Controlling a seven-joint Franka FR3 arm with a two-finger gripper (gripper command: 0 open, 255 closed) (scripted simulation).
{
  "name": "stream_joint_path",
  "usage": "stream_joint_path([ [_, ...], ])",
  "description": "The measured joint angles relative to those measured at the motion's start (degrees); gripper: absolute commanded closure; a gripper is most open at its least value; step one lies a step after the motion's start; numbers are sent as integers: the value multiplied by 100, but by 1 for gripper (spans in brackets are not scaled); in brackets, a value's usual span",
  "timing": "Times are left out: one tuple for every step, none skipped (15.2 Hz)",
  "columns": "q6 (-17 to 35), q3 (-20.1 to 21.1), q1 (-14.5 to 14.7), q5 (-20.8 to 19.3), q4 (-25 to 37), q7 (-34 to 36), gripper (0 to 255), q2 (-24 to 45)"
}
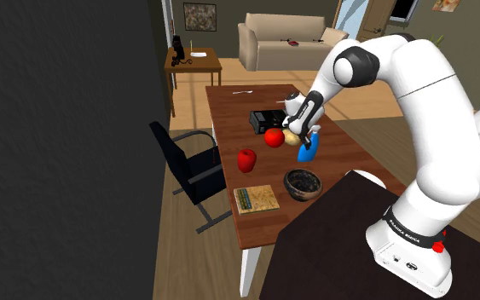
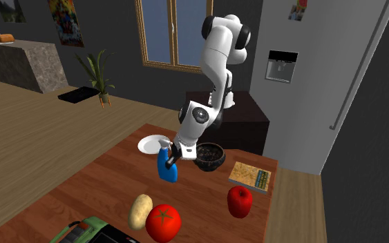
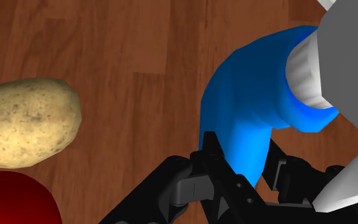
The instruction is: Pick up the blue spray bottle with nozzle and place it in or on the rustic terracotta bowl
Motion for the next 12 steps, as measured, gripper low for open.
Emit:
stream_joint_path([
  [-18,-11,8,-8,-54,-12,255,-77],
  [-62,-15,19,-10,-88,-31,255,-157],
  [-101,-22,35,-15,-135,-43,255,-244],
  [-136,-25,33,-16,-153,-69,255,-304],
  [-178,-27,33,-14,-161,-92,255,-358],
  [-219,-31,43,-14,-181,-107,255,-421],
  [-251,-35,48,-17,-206,-123,255,-480],
  [-291,-39,60,-18,-229,-134,255,-545],
  [-323,-45,67,-23,-262,-151,255,-612],
  [-378,-49,79,-23,-282,-170,255,-689],
  [-418,-57,87,-28,-315,-191,255,-767],
  [-456,-66,105,-36,-365,-199,255,-856],
])
